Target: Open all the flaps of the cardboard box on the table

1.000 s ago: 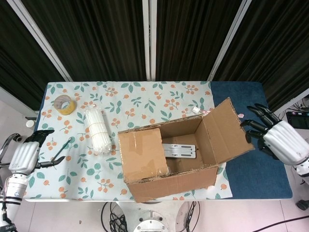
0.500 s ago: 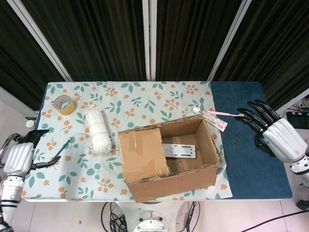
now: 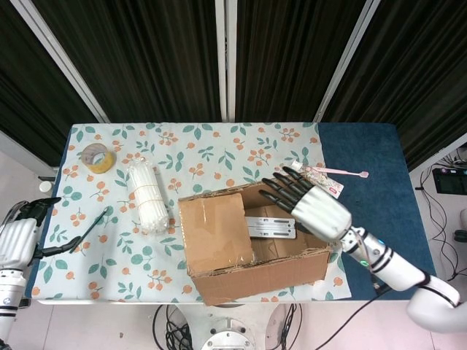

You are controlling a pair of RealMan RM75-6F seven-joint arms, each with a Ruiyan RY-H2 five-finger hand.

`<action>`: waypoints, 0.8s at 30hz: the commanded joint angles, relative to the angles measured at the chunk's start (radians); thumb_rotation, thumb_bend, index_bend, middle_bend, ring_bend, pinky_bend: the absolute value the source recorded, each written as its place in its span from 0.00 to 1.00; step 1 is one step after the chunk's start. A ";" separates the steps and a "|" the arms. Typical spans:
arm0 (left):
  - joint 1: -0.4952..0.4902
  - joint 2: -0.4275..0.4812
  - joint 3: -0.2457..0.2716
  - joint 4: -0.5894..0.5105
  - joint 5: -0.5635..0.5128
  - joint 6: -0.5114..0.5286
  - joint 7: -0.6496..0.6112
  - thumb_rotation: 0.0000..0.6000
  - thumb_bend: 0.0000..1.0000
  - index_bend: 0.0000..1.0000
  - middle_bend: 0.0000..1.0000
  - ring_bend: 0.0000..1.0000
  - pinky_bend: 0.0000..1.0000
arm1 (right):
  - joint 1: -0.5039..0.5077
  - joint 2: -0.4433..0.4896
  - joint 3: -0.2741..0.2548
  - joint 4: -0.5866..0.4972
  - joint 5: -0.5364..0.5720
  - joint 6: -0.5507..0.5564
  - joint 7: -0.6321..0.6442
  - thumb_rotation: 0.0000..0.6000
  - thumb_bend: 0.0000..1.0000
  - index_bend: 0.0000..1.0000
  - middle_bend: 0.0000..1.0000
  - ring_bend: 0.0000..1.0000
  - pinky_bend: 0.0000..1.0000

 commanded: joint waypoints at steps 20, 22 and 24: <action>0.020 0.005 -0.009 0.089 0.005 0.004 -0.095 0.58 0.12 0.15 0.15 0.10 0.21 | 0.115 -0.332 -0.032 0.185 0.071 -0.099 -0.123 1.00 0.05 0.00 0.00 0.00 0.00; 0.024 0.010 -0.011 0.090 0.006 0.011 -0.095 0.58 0.12 0.15 0.15 0.10 0.21 | 0.117 -0.354 -0.035 0.207 0.068 -0.085 -0.106 1.00 0.06 0.00 0.00 0.00 0.00; 0.028 0.010 -0.014 0.091 0.006 0.021 -0.096 0.58 0.12 0.15 0.15 0.10 0.21 | 0.117 -0.374 -0.037 0.229 0.058 -0.062 -0.088 1.00 0.08 0.00 0.00 0.00 0.00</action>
